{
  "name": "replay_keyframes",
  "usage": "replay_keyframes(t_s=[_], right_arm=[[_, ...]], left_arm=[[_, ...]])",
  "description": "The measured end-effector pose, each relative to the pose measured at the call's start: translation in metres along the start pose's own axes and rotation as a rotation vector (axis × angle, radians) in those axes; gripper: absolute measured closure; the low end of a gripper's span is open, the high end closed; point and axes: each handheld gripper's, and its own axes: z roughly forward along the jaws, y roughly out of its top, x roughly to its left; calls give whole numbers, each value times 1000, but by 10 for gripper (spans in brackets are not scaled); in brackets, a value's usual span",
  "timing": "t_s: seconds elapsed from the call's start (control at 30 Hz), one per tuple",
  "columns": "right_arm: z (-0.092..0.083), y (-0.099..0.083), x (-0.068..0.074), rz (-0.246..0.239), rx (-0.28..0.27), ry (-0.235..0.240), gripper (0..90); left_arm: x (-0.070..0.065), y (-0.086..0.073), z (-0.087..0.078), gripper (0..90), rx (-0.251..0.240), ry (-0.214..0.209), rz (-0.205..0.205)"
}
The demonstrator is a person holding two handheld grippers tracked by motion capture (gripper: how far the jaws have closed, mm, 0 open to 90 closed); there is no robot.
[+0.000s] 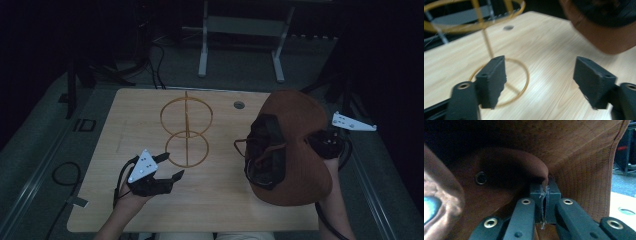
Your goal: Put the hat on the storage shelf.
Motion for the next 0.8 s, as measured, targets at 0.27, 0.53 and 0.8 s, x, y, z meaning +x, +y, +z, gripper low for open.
replay_keyframes(t_s=[0.27,0.53,0.8], right_arm=[[12,5,-10,10,1,-17,873],[30,18,-26,10,18,-63,873],[53,39,-35,1,13,-85,873]], left_arm=[[15,-48,-7,111,114,85,-53],[38,-86,-26,110,144,214,-127],[56,-110,-48,77,160,359,-195]])
